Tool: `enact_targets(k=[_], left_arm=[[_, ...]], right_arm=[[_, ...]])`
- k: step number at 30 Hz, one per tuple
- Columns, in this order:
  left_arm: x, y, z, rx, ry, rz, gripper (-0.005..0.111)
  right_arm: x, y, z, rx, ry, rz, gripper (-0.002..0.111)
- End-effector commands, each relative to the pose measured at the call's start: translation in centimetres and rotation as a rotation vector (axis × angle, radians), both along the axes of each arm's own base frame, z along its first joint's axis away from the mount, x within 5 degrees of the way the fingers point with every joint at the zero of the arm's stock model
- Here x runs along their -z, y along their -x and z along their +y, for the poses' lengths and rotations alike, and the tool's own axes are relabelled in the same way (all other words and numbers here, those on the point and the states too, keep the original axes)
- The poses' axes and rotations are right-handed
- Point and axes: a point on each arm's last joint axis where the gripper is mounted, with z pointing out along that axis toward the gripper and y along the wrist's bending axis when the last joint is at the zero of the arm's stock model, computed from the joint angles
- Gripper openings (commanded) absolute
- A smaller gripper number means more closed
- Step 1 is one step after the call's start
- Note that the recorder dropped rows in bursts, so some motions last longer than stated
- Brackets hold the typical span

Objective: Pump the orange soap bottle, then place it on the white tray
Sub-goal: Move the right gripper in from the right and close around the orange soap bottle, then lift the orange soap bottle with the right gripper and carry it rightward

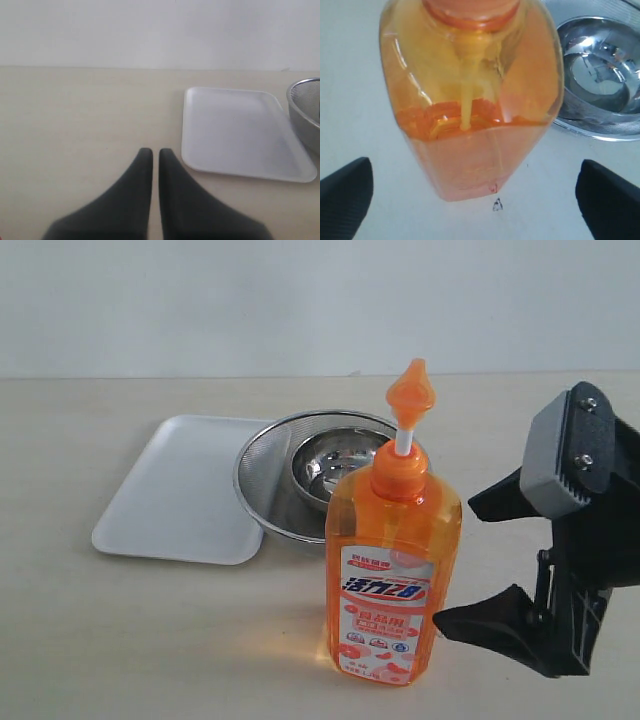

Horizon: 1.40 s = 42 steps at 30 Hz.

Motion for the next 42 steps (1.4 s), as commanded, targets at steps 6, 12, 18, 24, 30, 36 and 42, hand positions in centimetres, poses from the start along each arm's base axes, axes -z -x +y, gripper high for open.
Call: enact_targets(k=[6, 12, 18, 24, 30, 36, 42], left_arm=[[0.1, 0.0, 0.0, -0.002, 0.006, 0.003, 0.005], [0.1, 0.0, 0.0, -0.002, 0.006, 0.003, 0.005], [0.1, 0.0, 0.0, -0.002, 0.006, 0.003, 0.005], [0.1, 0.0, 0.0, -0.002, 0.006, 0.003, 0.005], [0.1, 0.0, 0.0, -0.002, 0.006, 0.003, 0.005], [0.1, 0.0, 0.0, -0.002, 0.006, 0.003, 0.005], [0.1, 0.0, 0.0, -0.002, 0.006, 0.003, 0.005]], right_arm=[[-0.5, -2.0, 1.1, -0.082, -0.066, -0.019, 0.104], [0.1, -2.4, 2.6, -0.211, -0.068, -0.033, 0.104], [0.7, -2.3, 5.0, -0.256, -0.03, -0.083, 0.104], [0.8, -2.8, 5.0, -0.178, -0.005, -0.09, 0.104], [0.7, -2.4, 5.2, -0.177, -0.048, -0.025, 0.104], [0.7, -2.3, 5.2, -0.18, -0.06, -0.008, 0.104], [0.7, -2.3, 5.2, -0.179, -0.06, -0.006, 0.104]])
